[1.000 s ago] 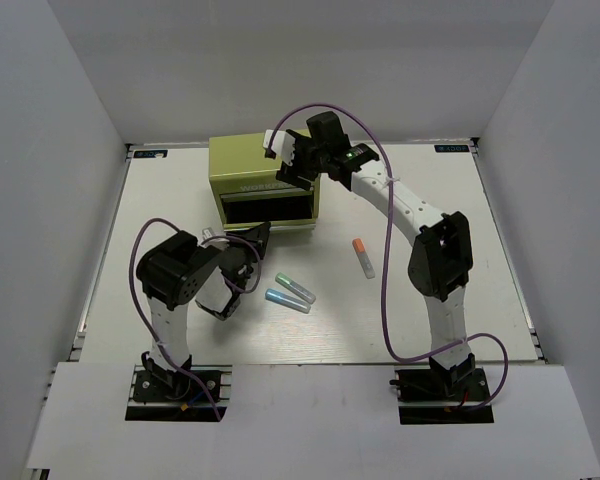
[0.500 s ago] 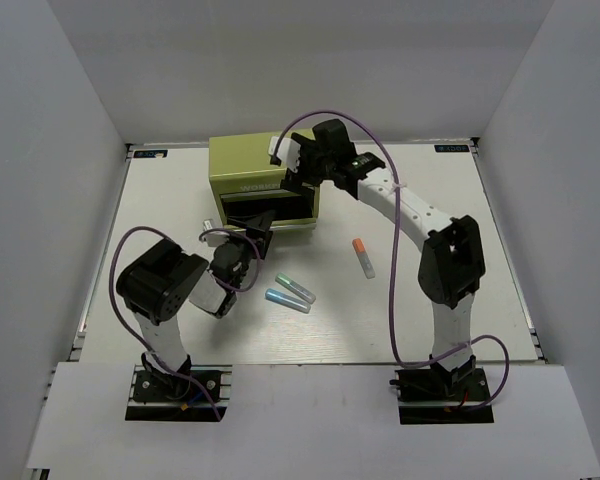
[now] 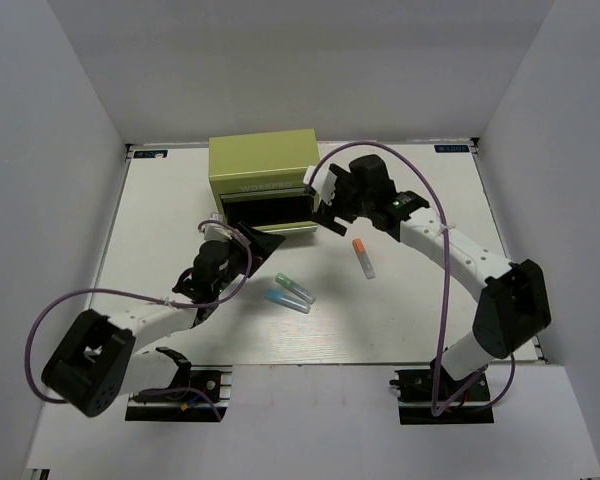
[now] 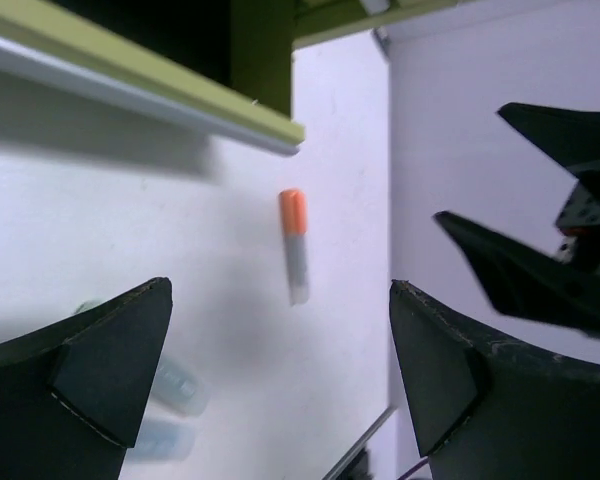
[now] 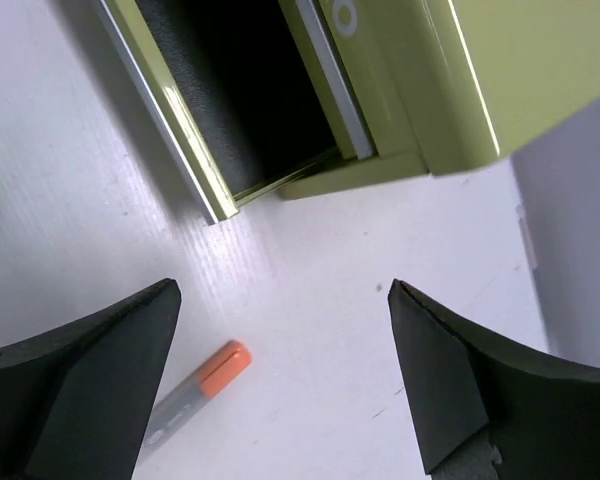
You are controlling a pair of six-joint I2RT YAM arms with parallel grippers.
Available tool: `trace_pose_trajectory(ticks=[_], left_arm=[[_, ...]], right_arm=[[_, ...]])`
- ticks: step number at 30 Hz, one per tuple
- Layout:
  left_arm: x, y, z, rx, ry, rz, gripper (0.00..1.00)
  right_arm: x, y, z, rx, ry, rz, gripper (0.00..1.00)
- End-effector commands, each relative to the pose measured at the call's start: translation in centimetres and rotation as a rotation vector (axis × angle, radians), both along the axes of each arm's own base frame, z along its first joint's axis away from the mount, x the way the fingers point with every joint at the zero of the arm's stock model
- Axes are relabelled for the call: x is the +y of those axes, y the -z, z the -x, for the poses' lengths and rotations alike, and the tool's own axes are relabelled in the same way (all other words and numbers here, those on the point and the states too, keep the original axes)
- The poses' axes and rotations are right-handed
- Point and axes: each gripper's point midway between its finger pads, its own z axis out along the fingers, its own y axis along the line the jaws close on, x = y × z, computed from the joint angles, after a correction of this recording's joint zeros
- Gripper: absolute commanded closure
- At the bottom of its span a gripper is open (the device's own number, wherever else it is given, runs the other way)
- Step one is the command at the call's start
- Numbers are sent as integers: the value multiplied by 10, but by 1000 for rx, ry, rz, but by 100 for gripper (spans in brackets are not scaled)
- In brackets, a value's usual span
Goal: Sort the stationery into containers
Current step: Pick up the pen from the center of the board.
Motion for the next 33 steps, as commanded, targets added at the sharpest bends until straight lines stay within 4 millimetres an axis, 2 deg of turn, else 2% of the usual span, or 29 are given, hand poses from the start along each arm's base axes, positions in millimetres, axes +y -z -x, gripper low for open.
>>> trace_pose_trajectory(ticks=[1,2,3,4,5,6,7,8,9,10,13,14,16,20,26,30,33], left_arm=[[16,34,32,108,75,-190,0],[18,36,36,116,80,-208,0],[24,47,46,167,90,-250,0],[28,46,48,176,84,-269,0],[31,35,49,168,71,-270,0],[43,52,62,256,61,-327,0],[54,56,63,292,8,-357,0],[60,56,65,313,-9,-381,0],[68,62,75,363,-16,-418,0],[74,62,77,374,-32,-436,0],[80,60,84,401,-39,-459,0],[82,55,84,391,-48,-458,0],[87,55,88,408,-56,-476,0],[90,46,91,438,-80,-469,0],[90,51,103,537,-105,-442,0],[87,48,103,551,-122,-395,0],[88,48,102,569,-151,-375,2]], right_arm=[[-15,-13,3,50,132,-117,10],[-20,-10,8,83,151,-125,18],[-33,-3,8,121,193,-131,27],[-39,10,15,202,261,-164,39],[-43,17,18,235,284,-167,55],[-50,36,28,307,322,-157,59],[-62,51,29,370,379,-163,62],[-67,59,30,404,403,-164,63],[-75,71,33,460,456,-173,63],[-82,87,37,538,506,-165,63],[-92,112,40,654,589,-175,47],[-93,115,40,671,594,-181,40],[-96,125,38,700,615,-173,36],[-99,145,38,751,637,-146,34],[-101,167,38,766,687,-118,33],[-109,181,32,724,736,-82,36],[-114,192,38,709,743,-51,43]])
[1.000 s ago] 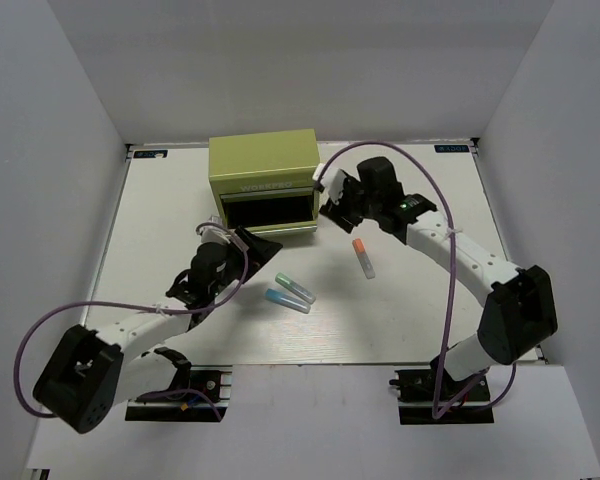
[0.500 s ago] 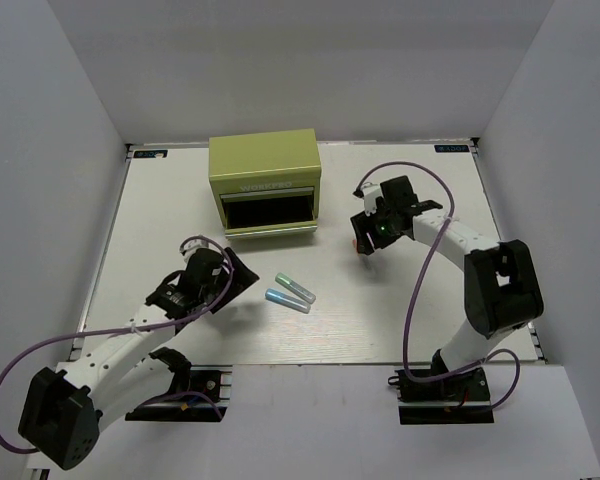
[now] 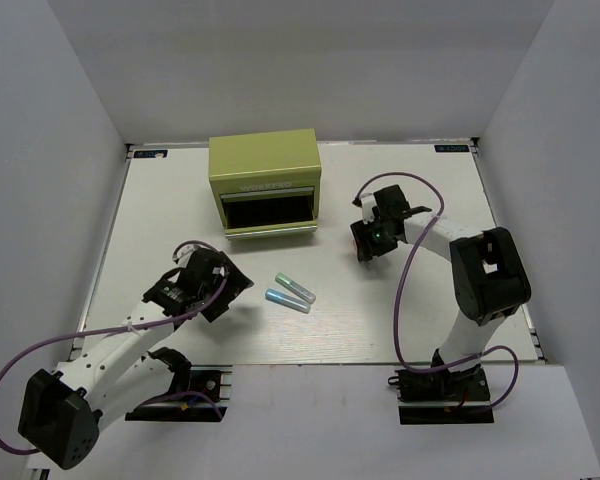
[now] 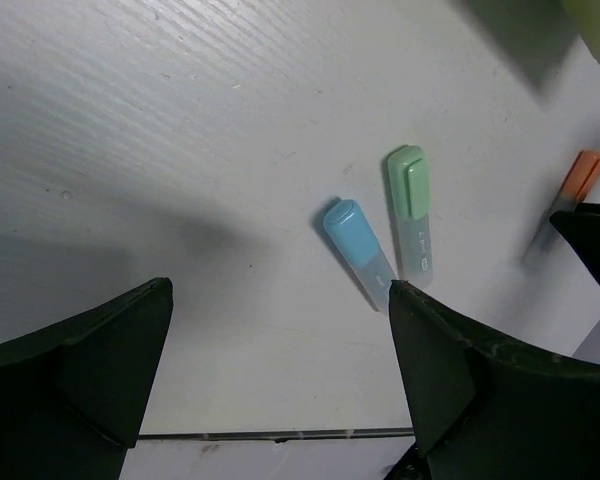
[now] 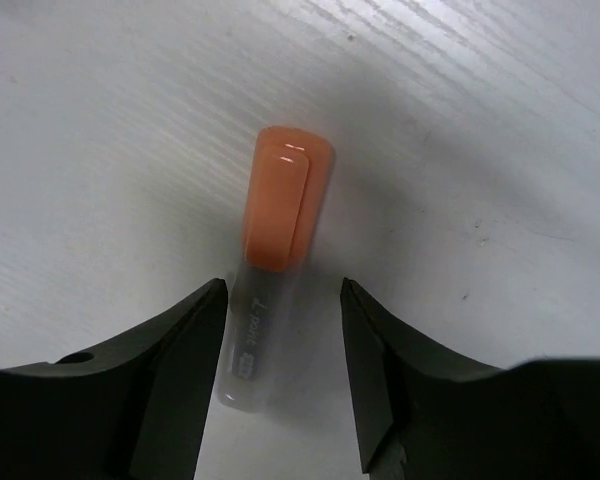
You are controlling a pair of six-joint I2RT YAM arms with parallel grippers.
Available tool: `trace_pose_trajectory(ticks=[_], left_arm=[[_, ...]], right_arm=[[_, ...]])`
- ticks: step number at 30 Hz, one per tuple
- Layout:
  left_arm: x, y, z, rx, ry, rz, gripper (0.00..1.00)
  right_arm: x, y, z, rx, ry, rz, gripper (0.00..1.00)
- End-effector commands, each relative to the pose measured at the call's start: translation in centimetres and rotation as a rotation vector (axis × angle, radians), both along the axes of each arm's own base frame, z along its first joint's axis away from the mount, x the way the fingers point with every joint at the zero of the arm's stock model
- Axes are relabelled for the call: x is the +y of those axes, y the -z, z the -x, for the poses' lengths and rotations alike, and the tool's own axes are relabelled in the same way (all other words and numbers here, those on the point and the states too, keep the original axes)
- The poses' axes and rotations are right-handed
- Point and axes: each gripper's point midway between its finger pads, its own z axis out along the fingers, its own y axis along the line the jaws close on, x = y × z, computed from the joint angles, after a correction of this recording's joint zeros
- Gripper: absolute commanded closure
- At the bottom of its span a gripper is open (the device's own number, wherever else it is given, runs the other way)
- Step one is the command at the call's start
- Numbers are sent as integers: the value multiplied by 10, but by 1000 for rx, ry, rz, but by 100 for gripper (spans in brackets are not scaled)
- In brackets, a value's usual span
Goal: Sort the stationery into containers
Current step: Pick up the pen from the center of the board.
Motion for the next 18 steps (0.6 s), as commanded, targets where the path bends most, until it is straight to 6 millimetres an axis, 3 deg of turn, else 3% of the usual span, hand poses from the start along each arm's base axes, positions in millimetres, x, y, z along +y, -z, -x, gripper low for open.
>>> trace_pose_trajectory(ticks=[1,6,10,12,14,16,17,18], left_arm=[[-1,-11,-1,6,-69,39,2],[-4,-1,-1,81,-119,47,6],[-13,9,-2,154,-127,57,11],[-21,15,-2,189,-114,63,14],[-26,16,-7,191,-107,74,21],[-30,21,-10,200,-103,78,25],[-34,18,-13,200,-104,95,26],[-35,17,-15,192,-103,100,29]], right_arm=[[-6,12,-1,-24,20,48,45],[-6,19,14,-2,-13,52,64],[8,4,27,7,-151,-27,78],[25,-14,25,-26,-235,-105,81],[37,-56,6,-176,-365,-123,83],[57,-95,1,-318,-578,-185,85],[68,-105,8,-328,-646,-229,87],[76,-126,-1,-435,-759,-216,87]])
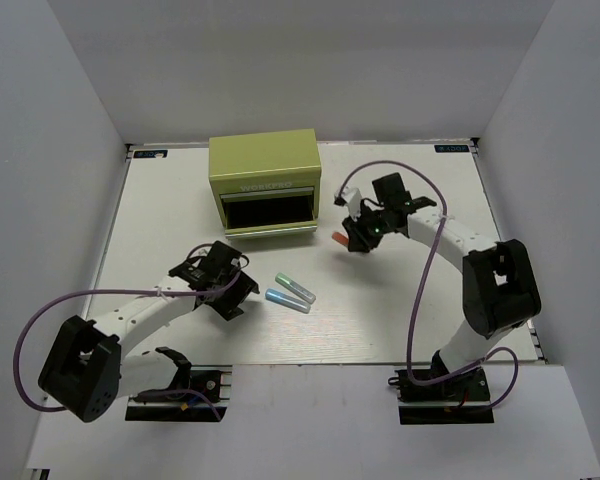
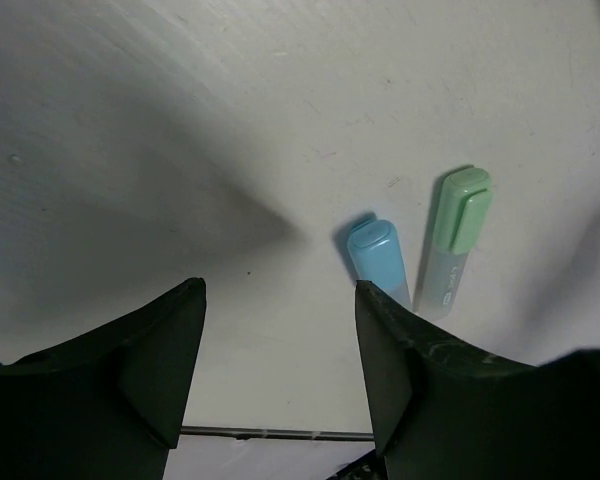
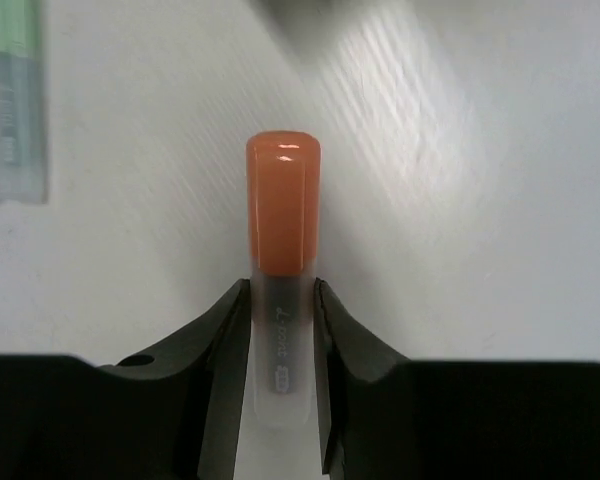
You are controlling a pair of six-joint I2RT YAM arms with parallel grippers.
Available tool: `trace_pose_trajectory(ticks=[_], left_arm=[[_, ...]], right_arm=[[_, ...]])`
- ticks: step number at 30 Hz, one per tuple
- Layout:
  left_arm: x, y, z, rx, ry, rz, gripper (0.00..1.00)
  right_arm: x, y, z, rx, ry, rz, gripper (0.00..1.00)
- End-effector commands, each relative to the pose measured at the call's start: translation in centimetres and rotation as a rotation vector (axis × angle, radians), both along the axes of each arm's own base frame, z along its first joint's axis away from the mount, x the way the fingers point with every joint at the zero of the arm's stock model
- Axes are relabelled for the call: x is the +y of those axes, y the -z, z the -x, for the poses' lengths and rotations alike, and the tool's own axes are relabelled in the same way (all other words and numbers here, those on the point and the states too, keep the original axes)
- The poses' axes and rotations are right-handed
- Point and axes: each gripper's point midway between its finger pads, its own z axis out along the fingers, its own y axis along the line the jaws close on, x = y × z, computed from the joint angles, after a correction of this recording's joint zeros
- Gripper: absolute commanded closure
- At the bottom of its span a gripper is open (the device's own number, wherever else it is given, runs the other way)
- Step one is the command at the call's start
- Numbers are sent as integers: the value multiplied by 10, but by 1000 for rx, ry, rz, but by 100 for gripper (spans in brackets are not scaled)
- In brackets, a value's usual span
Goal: Sort the stationery into containers
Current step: Pick up the pen from the center of the board, then place the pen in the drawer.
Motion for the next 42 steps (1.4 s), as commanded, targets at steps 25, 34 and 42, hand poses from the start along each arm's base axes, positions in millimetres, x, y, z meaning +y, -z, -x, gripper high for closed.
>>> trace_pose_trajectory(ticks=[25,34,42], left_arm=[[-54,-15,-17,147,-126,181,25],[-76,-6,-10,234,-109,156,24],[-92,7,-15,266,-134,83,27]], right_arm=[[214,-123,-93,-687,-692,-17,48],[203,-157,-74,-622,-606,-134,37],[164,-200,-37,-546,-480,-295,40]])
